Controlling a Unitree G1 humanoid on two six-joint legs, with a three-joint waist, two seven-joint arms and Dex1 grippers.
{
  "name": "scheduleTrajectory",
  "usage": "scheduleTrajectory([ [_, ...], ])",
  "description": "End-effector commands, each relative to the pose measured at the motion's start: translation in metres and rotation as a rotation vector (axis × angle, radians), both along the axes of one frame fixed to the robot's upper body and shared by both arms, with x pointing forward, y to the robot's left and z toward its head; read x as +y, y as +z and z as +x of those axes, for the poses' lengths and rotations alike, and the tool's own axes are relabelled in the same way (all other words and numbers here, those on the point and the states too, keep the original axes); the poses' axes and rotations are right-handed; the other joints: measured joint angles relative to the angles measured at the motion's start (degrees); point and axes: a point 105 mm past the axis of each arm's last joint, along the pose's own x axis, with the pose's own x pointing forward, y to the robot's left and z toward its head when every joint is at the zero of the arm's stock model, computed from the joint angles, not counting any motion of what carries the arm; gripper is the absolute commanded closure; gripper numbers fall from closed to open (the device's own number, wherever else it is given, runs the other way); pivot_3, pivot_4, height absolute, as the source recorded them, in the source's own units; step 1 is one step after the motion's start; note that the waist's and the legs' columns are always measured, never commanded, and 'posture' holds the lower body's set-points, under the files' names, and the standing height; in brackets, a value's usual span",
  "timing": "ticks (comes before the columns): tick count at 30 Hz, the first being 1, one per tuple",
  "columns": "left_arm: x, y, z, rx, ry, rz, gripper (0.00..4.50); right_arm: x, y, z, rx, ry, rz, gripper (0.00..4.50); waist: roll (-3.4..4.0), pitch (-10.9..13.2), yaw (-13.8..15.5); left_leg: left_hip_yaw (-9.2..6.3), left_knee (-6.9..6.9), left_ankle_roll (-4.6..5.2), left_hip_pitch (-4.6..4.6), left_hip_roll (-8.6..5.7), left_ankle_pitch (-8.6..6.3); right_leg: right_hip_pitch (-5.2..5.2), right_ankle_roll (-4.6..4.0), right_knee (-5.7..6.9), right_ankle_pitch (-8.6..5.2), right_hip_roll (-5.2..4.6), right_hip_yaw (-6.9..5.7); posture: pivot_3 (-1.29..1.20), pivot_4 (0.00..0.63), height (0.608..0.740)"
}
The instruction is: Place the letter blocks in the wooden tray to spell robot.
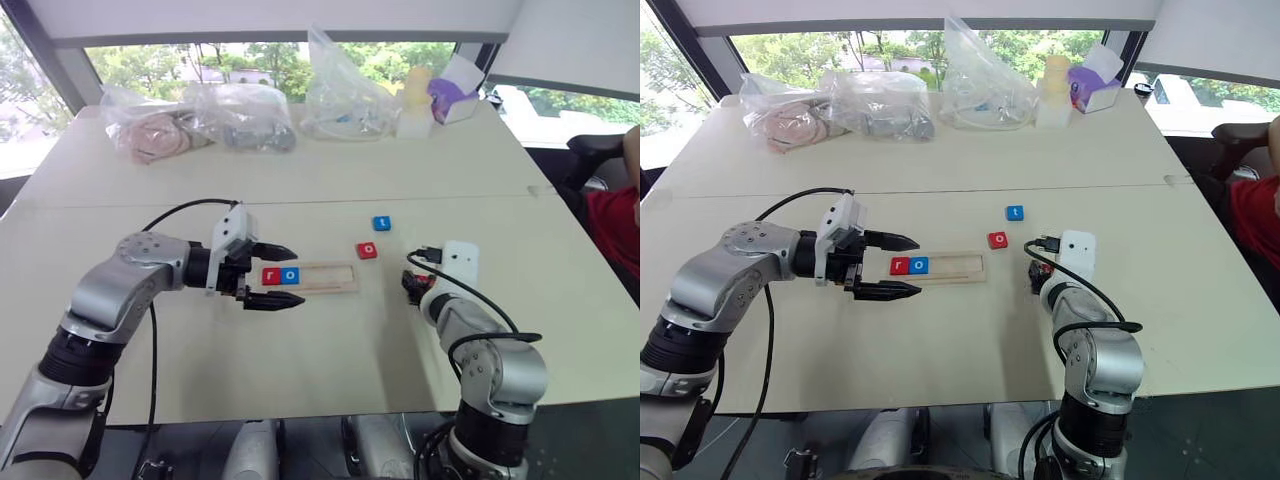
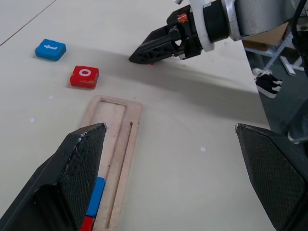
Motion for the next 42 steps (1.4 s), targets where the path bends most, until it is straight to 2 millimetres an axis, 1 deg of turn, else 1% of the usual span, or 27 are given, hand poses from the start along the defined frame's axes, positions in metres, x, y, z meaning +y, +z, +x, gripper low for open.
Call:
scheduleTrajectory([
  [1, 0.006, 0.007, 0.001, -0.022, 0.02, -0.008, 0.0, -0.016, 0.013, 0.0, -0.05, -0.029, -0.065, 0.08, 0.0, 0.0, 0.1, 0.0, 0.0, 0.0, 0.0, 0.0, 0.0, 0.0, 0.01, -0.01, -0.01, -0.01, 0.0, 0.0, 0.15, 0.735],
  [3, 0.007, 0.009, 0.002, -0.016, 0.034, -0.02, 0.0, -0.033, 0.036, 0.008, -0.142, -0.029, -0.094, 0.08, 0.02, 0.02, 0.23, 0.01, 0.01, 0.0, -0.02, -0.04, 0.0, 0.01, 0.03, -0.02, -0.02, -0.06, 0.0, 0.0, 0.15, 0.735],
  [5, 0.008, 0.01, 0.001, -0.017, 0.037, -0.021, 0.0, -0.039, 0.059, 0.017, -0.24, 0.055, -0.094, 0.08, 0.03, 0.03, 0.21, 0.06, 0.05, 0.0, -0.05, -0.08, 0.0, 0.03, 0.05, -0.05, -0.03, -0.12, 0.0, 0.0, 0.15, 0.735],
  [6, 0.008, 0.01, 0.001, -0.018, 0.037, -0.021, 0.0, -0.039, 0.068, 0.021, -0.279, 0.125, -0.09, 0.08, 0.02, 0.03, 0.18, 0.07, 0.07, 0.0, -0.05, -0.08, 0.0, 0.04, 0.07, -0.08, -0.03, -0.12, 0.0, 0.0, 0.15, 0.735],
  [7, 0.008, 0.011, -0.002, -0.017, 0.028, -0.023, 0.0, -0.037, 0.073, 0.022, -0.301, 0.276, -0.123, 0.08, 0.01, 0.03, 0.17, 0.06, 0.06, 0.0, -0.04, -0.08, 0.0, 0.08, 0.08, -0.12, -0.04, -0.11, 0.0, 0.0, 0.15, 0.735],
  [8, 0.007, 0.011, -0.005, -0.017, 0.019, -0.022, 0.0, -0.036, 0.073, 0.021, -0.303, 0.395, -0.153, 0.08, 0.0, 0.03, 0.16, 0.04, 0.04, 0.01, -0.02, -0.06, 0.0, 0.12, 0.1, -0.13, -0.05, -0.09, -0.02, 0.0, 0.15, 0.735],
  [9, 0.005, 0.011, -0.009, -0.016, 0.008, -0.02, 0.0, -0.039, 0.068, 0.017, -0.277, 0.5, -0.174, 0.08, 0.0, 0.03, 0.15, 0.02, 0.0, 0.03, 0.03, -0.07, -0.02, 0.19, 0.15, -0.15, -0.09, -0.06, -0.04, 0.0, 0.15, 0.735],
  [11, 0.003, 0.01, -0.015, -0.015, -0.013, -0.005, 0.0, -0.045, 0.047, 0.006, -0.179, 0.696, -0.23, 0.08, 0.0, 0.04, 0.23, 0.01, -0.03, 0.15, 0.1, -0.07, -0.08, 0.3, 0.18, -0.19, -0.13, -0.01, -0.06, 0.0, 0.15, 0.735],
  [12, 0.002, 0.008, -0.021, -0.019, -0.039, 0.026, 0.0, -0.054, 0.036, 0.001, -0.145, 0.785, -0.24, 0.08, -0.01, 0.05, 0.29, 0.01, -0.04, 0.2, 0.1, -0.07, -0.12, 0.33, 0.2, -0.21, -0.16, -0.01, -0.07, 0.0, 0.15, 0.735],
  [13, 0.0, 0.006, -0.027, -0.02, -0.067, 0.048, 0.0, -0.063, 0.031, -0.001, -0.13, 0.859, -0.24, 0.08, -0.03, 0.06, 0.24, 0.02, -0.06, 0.23, 0.09, -0.08, -0.13, 0.36, 0.22, -0.25, -0.17, -0.02, -0.09, 0.0, 0.15, 0.735],
  [15, -0.003, 0.004, -0.035, -0.02, -0.11, 0.077, 0.0, -0.078, 0.027, 0.004, -0.122, 0.928, -0.29, 0.08, 0.06, 0.13, 0.15, 0.05, -0.03, 0.27, 0.1, -0.08, -0.16, 0.44, 0.23, -0.4, -0.17, -0.04, -0.09, 0.0, 0.15, 0.735],
  [16, -0.004, 0.003, -0.037, -0.021, -0.119, 0.083, 0.0, -0.082, 0.026, 0.007, -0.12, 0.948, -0.324, 0.08, 0.1, 0.16, 0.05, 0.06, 0.02, 0.27, 0.13, -0.08, -0.16, 0.45, 0.24, -0.42, -0.16, -0.07, -0.04, 0.0, 0.15, 0.735],
  [17, -0.005, 0.002, -0.035, -0.043, -0.114, 0.086, 0.0, -0.082, 0.024, 0.008, -0.116, 0.993, -0.356, 0.08, 0.11, 0.16, -0.06, 0.13, 0.04, 0.27, 0.16, -0.08, -0.16, 0.46, 0.25, -0.42, -0.16, -0.1, 0.01, 0.0, 0.15, 0.735],
  [20, -0.007, -0.004, -0.033, -0.077, -0.115, 0.102, 0.0, -0.078, 0.021, 0.009, -0.12, 1.092, -0.377, 0.08, 0.12, 0.17, -0.08, 0.17, 0.1, 0.26, 0.28, -0.07, -0.15, 0.54, 0.2, -0.4, -0.12, -0.02, 0.04, 0.0, 0.15, 0.735],
  [23, -0.009, -0.009, -0.032, -0.089, -0.116, 0.105, 0.0, -0.076, 0.015, 0.008, -0.109, 1.156, -0.39, 0.08, 0.12, 0.16, 0.2, 0.1, 0.13, 0.25, 0.3, -0.05, -0.15, 0.58, 0.19, -0.35, -0.12, 0.05, 0.02, 0.0, 0.15, 0.735],
  [26, -0.011, -0.011, -0.032, -0.087, -0.115, 0.098, 0.0, -0.073, 0.008, 0.009, -0.105, 1.184, -0.408, 0.08, 0.12, 0.17, 0.48, 0.05, 0.14, 0.25, 0.22, -0.04, -0.15, 0.57, 0.2, -0.34, -0.12, -0.02, -0.01, 0.0, 0.15, 0.735],
  [30, -0.006, -0.016, -0.029, -0.081, -0.098, 0.117, 0.0, -0.068, 0.008, 0.007, -0.105, 1.207, -0.385, 0.08, 0.12, 0.17, 0.48, 0.04, 0.14, 0.25, 0.22, -0.08, -0.15, 0.57, 0.22, -0.35, -0.12, -0.1, 0.0, 0.0, 0.15, 0.735],
  [34, -0.004, -0.018, -0.029, -0.077, -0.089, 0.119, 0.0, -0.065, 0.003, 0.006, -0.097, 1.215, -0.374, 0.08, 0.12, 0.17, 0.42, 0.01, 0.15, 0.25, 0.23, -0.07, -0.15, 0.57, 0.21, -0.31, -0.12, -0.09, -0.01, 0.0, 0.15, 0.735],
  [35, -0.003, -0.018, -0.029, -0.077, -0.084, 0.119, 0.0, -0.066, 0.001, 0.006, -0.095, 1.212, -0.374, 0.3, 0.12, 0.17, 0.42, 0.01, 0.15, 0.25, 0.23, -0.07, -0.15, 0.57, 0.21, -0.31, -0.12, -0.09, -0.01, 0.0, 0.15, 0.735],
  [37, 0.001, -0.017, -0.025, -0.079, -0.06, 0.121, 0.0, -0.065, 0.0, 0.006, -0.095, 1.201, -0.347, 0.98, 0.11, 0.17, 0.38, 0.01, 0.15, 0.25, 0.24, -0.07, -0.15, 0.57, 0.21, -0.3, -0.12, -0.09, -0.01, 0.0, 0.15, 0.735],
  [38, 0.004, -0.017, -0.022, -0.079, -0.04, 0.123, 0.0, -0.065, -0.001, 0.006, -0.095, 1.199, -0.341, 1.42, 0.12, 0.17, 0.35, 0.01, 0.16, 0.25, 0.25, -0.06, -0.15, 0.58, 0.21, -0.29, -0.12, -0.09, 0.0, 0.0, 0.15, 0.735],
  [39, 0.009, -0.017, -0.019, -0.078, -0.021, 0.127, 0.0, -0.065, -0.001, 0.006, -0.093, 1.199, -0.341, 1.96, 0.12, 0.17, 0.31, 0.02, 0.17, 0.25, 0.25, -0.07, -0.15, 0.58, 0.21, -0.26, -0.12, -0.09, 0.0, 0.0, 0.15, 0.735],
  [40, 0.014, -0.018, -0.016, -0.077, -0.002, 0.136, 0.0, -0.065, -0.001, 0.007, -0.091, 1.199, -0.345, 2.34, 0.12, 0.17, 0.28, 0.02, 0.19, 0.25, 0.26, -0.07, -0.15, 0.58, 0.21, -0.24, -0.12, -0.09, 0.0, 0.0, 0.15, 0.735],
  [41, 0.019, -0.019, -0.013, -0.075, 0.013, 0.146, 0.0, -0.064, -0.002, 0.007, -0.091, 1.198, -0.349, 2.96, 0.12, 0.17, 0.24, 0.02, 0.2, 0.25, 0.28, -0.07, -0.15, 0.58, 0.21, -0.22, -0.12, -0.09, 0.0, 0.0, 0.15, 0.735],
  [42, 0.022, -0.02, -0.012, -0.074, 0.021, 0.152, 0.0, -0.064, -0.002, 0.008, -0.092, 1.198, -0.35, 3.37, 0.12, 0.17, 0.23, 0.02, 0.21, 0.25, 0.3, -0.06, -0.15, 0.58, 0.21, -0.19, -0.12, -0.08, 0.0, 0.0, 0.15, 0.735],
])
